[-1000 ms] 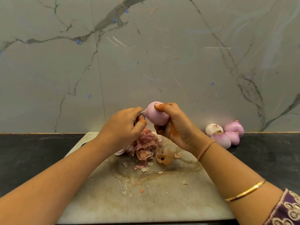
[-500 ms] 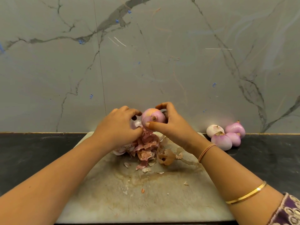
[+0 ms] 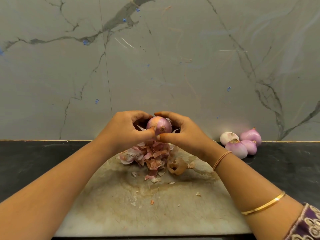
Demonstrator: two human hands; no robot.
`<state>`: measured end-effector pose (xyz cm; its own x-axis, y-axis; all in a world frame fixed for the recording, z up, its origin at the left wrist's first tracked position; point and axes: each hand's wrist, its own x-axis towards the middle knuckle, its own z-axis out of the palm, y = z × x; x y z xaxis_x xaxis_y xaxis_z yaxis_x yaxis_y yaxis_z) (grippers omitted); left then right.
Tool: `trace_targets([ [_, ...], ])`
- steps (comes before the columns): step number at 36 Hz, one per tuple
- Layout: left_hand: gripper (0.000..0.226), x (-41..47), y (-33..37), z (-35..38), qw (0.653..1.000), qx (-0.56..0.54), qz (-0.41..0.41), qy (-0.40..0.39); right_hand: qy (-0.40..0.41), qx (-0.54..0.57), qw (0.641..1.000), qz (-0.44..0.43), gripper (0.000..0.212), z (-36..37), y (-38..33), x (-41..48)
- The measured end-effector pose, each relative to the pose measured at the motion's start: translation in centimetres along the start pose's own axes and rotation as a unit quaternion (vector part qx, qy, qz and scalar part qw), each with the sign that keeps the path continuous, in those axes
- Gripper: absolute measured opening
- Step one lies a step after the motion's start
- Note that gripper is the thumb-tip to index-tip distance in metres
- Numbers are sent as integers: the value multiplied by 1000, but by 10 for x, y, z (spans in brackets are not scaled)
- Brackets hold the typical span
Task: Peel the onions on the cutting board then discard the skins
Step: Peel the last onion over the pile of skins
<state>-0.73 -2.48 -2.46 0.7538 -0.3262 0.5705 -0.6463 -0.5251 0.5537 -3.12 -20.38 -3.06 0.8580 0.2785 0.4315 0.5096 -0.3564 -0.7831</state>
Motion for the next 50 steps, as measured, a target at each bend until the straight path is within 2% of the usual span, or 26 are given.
trace_targets([
  [12, 22, 1, -4, 0, 1000, 6, 7, 5, -8, 18, 999, 27, 57, 0, 1, 1],
  [14, 18, 1, -6, -1, 999, 10, 11, 30, -13, 31, 999, 29, 58, -2, 0, 1],
  [17, 24, 3, -10, -4, 997, 0, 14, 77, -23, 51, 998, 29, 59, -1, 0, 0],
  [21, 8, 1, -9, -2, 998, -20, 16, 58, -15, 54, 998, 31, 59, 0, 0, 0],
  [26, 26, -1, -5, 2, 998, -52, 8, 17, -4, 52, 998, 32, 59, -2, 1, 1],
  [30, 17, 0, -6, 1, 998, -56, 9, 22, -6, 51, 998, 33, 59, -2, 2, 1],
  [32, 22, 0, -7, 1, 998, -55, 9, 22, -7, 57, 998, 34, 60, -2, 1, 2],
  [36, 13, 2, -10, 1, 997, -46, 2, 64, -8, 77, 996, 36, 60, -3, 2, 2],
  [41, 21, 1, -9, 3, 996, -15, 4, 85, 0, 80, 996, 32, 59, -2, 3, 3],
  [46, 19, -2, 1, 7, 993, -57, 23, 99, 59, -9, 998, 16, 47, -1, 7, 4],
  [50, 20, -4, 6, 8, 993, -43, 47, 99, 82, -42, 996, 0, 46, -2, 8, 4],
])
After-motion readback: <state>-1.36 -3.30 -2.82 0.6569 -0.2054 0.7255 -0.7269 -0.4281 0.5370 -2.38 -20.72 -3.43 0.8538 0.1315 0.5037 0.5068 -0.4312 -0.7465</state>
